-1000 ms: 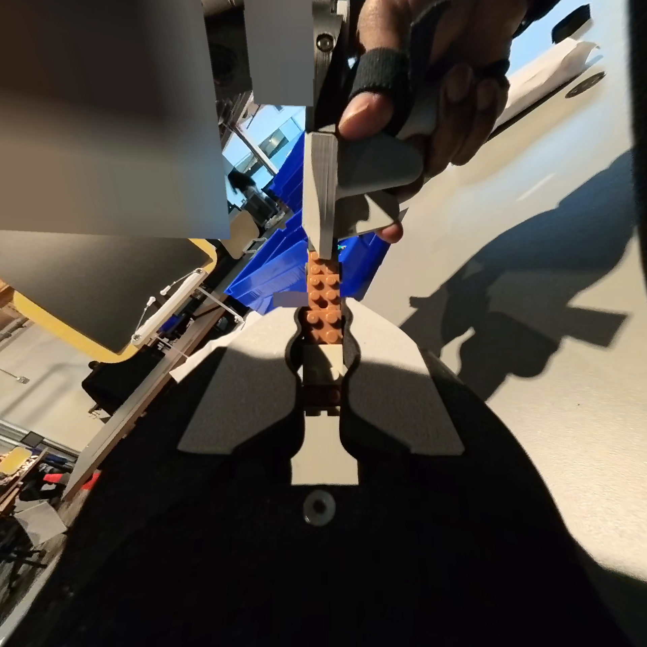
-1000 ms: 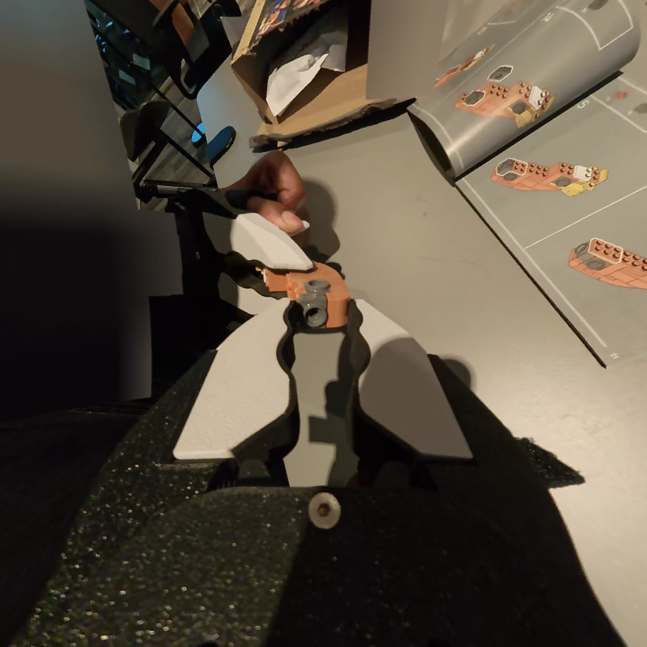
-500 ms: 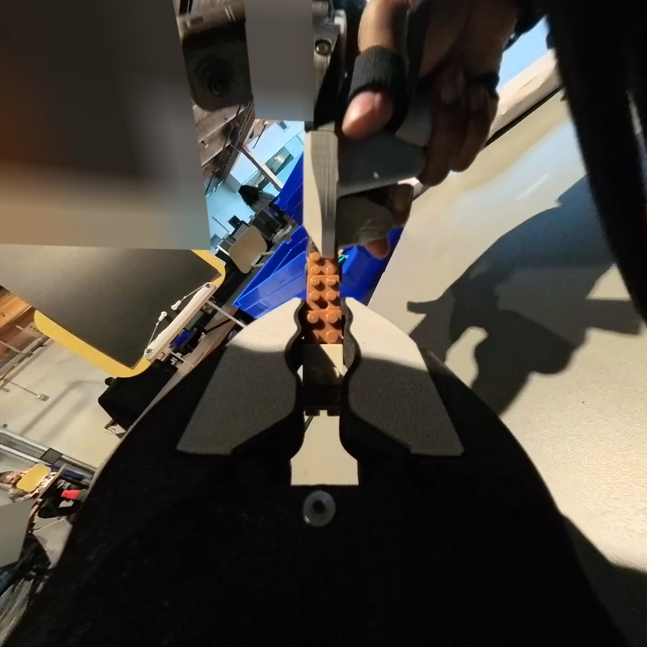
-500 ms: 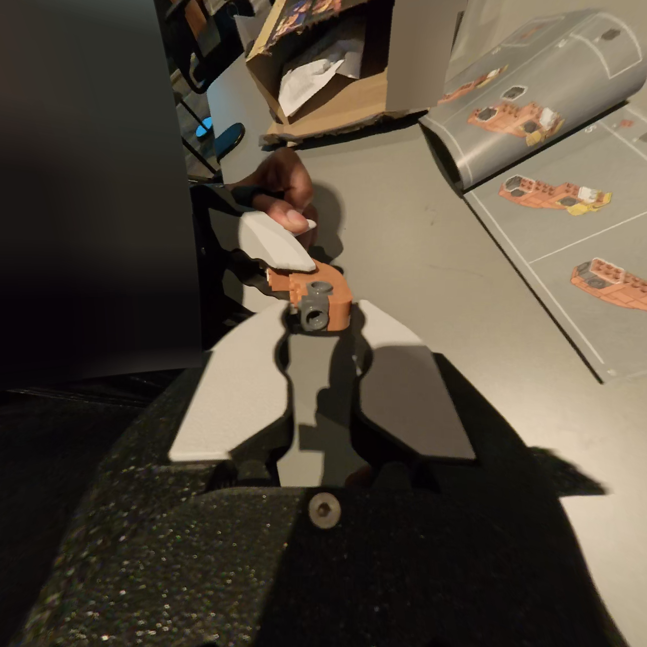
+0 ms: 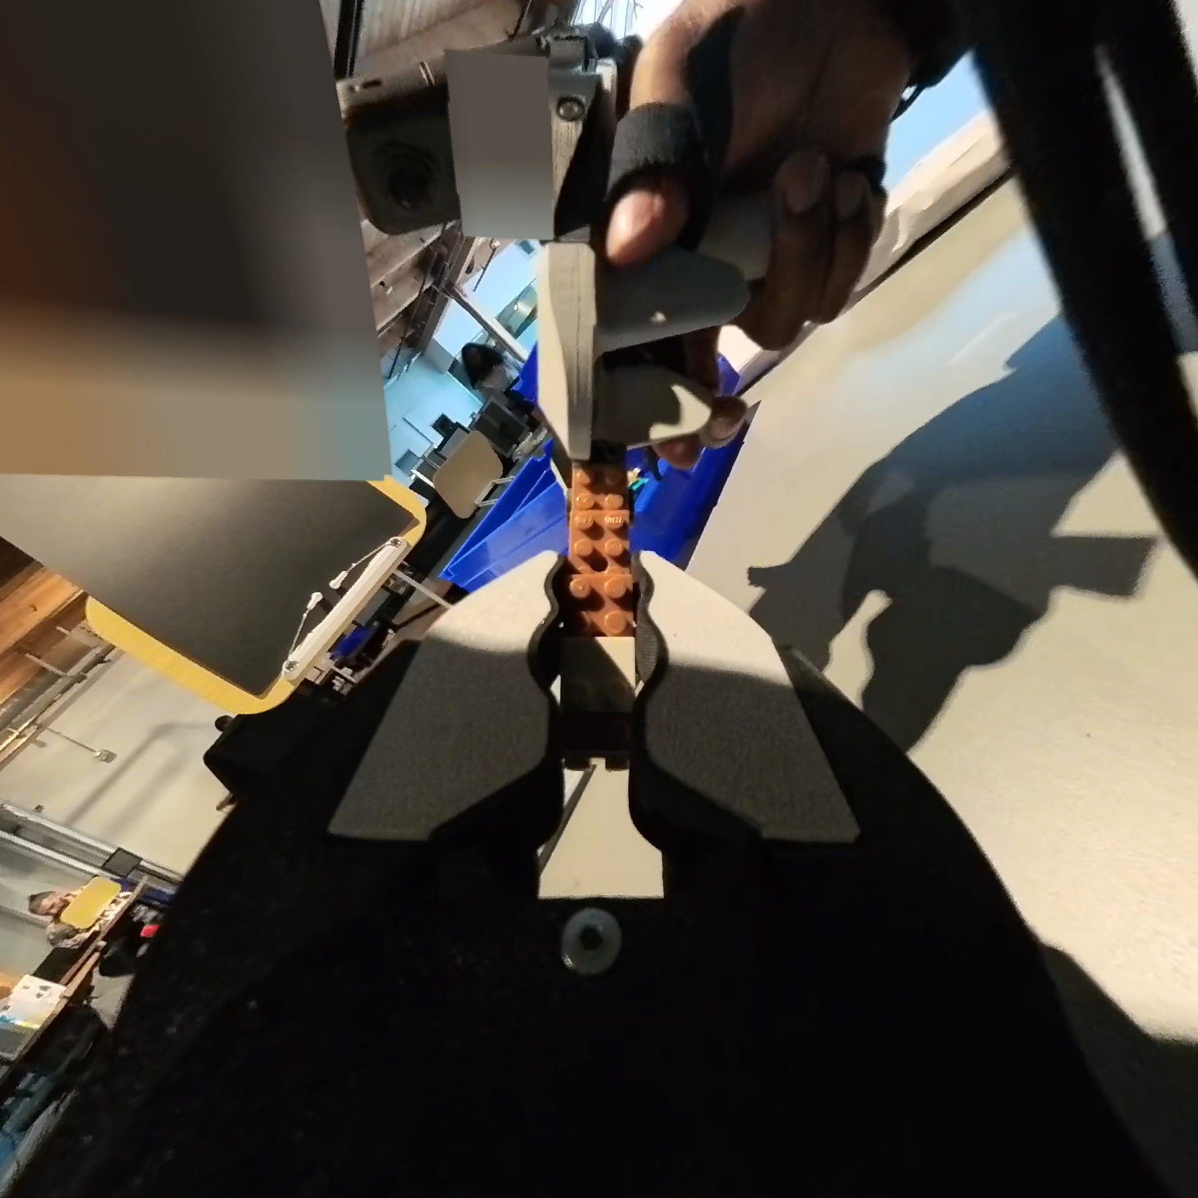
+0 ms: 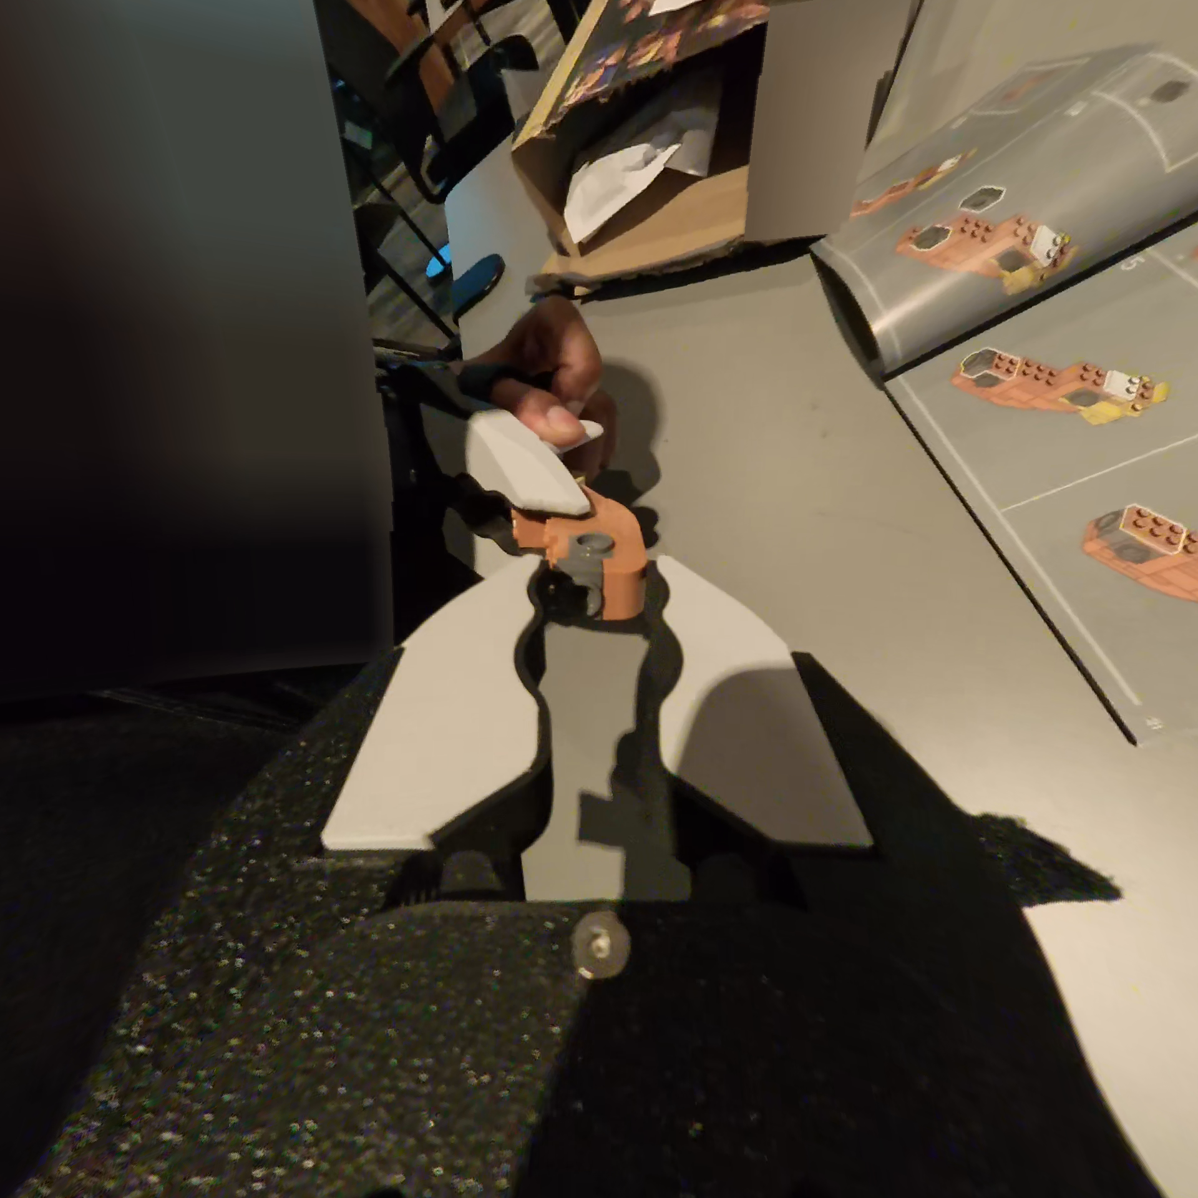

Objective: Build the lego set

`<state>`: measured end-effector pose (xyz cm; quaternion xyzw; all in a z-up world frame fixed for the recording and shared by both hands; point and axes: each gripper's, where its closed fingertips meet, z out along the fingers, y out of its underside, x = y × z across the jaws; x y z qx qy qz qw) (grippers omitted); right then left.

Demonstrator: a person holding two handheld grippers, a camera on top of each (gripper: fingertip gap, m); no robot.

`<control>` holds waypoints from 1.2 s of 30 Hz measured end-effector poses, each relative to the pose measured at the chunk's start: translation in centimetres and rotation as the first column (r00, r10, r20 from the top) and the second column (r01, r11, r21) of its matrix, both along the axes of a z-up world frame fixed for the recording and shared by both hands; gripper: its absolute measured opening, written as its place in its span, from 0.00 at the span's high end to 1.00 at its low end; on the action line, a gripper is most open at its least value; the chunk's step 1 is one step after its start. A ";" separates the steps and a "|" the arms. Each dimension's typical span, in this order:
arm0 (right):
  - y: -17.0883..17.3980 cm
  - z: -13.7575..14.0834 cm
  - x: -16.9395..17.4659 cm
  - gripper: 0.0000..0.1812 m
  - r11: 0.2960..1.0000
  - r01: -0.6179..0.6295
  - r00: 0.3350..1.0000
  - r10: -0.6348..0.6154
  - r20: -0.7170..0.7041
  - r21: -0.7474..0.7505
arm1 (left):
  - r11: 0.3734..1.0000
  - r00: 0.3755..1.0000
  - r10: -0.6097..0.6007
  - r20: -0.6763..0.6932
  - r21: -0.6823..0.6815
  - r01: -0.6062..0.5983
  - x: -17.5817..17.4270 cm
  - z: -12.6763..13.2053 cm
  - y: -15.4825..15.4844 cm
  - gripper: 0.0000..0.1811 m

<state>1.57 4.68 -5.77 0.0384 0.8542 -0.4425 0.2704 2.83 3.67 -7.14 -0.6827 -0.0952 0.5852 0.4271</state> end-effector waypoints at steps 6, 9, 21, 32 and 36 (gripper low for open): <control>0.1 -0.1 0.0 0.85 1.000 -0.011 0.999 0.011 -0.031 -0.002 | 1.000 1.000 -0.006 0.004 0.002 0.006 0.0 -0.1 0.1 0.90; 0.0 -0.2 -0.1 0.86 1.000 0.004 1.000 -0.005 -0.030 -0.012 | 1.000 1.000 -0.002 0.010 0.002 0.002 0.0 -0.2 0.0 0.90; -0.1 -0.4 -0.3 0.86 0.999 0.035 0.999 -0.036 -0.040 -0.034 | 1.000 1.000 0.004 0.021 0.004 -0.004 -0.1 -0.4 -0.1 0.90; 0.1 -0.5 -0.4 0.82 0.997 0.054 0.998 -0.055 -0.007 -0.051 | 0.998 0.999 -0.019 0.050 0.058 0.016 -0.2 -0.2 -0.2 0.91; 0.3 -0.6 -0.2 0.85 0.998 0.039 0.999 -0.040 -0.014 -0.048 | 0.999 0.999 -0.019 0.049 0.046 0.017 -0.1 -0.4 -0.1 0.91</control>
